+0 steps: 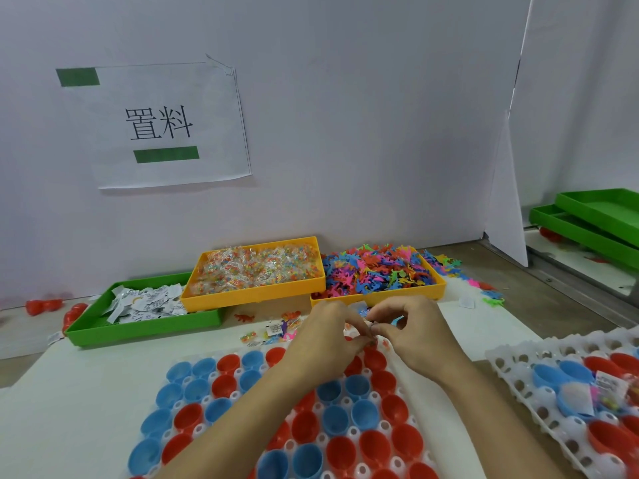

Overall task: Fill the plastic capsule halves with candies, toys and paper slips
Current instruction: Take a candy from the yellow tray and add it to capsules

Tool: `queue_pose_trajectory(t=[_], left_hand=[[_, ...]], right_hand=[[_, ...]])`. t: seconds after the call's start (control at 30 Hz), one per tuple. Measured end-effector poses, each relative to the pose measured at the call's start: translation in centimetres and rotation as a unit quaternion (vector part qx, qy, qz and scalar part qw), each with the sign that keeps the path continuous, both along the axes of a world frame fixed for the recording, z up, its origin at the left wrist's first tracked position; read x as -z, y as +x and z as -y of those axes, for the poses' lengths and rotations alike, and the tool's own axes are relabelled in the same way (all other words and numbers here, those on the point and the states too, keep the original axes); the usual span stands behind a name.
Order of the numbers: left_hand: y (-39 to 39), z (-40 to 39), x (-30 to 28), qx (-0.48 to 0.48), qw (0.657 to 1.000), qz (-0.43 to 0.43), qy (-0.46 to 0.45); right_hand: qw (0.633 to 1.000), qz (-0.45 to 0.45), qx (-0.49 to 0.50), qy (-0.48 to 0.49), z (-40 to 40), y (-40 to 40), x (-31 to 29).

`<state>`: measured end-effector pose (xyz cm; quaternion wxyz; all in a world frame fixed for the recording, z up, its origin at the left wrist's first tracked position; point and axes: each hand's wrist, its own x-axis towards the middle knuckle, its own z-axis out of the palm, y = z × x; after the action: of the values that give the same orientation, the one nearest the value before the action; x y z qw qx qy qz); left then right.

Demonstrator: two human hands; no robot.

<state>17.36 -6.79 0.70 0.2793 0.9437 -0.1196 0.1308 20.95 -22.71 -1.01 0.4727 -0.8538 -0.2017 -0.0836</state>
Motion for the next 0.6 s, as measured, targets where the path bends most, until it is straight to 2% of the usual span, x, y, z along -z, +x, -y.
queue_pose_trajectory(t=[0.4,0.6], left_hand=[[0.0,-0.05,0.01,-0.006,1.0,0.001,-0.006],[0.04,-0.26,0.26,-0.012,1.0,0.005,-0.008]], right_hand=[[0.999,0.013,-0.017,-0.033,-0.05,0.08,-0.17],[0.999,0.025,0.009,-0.041,-0.19,0.09,-0.22]])
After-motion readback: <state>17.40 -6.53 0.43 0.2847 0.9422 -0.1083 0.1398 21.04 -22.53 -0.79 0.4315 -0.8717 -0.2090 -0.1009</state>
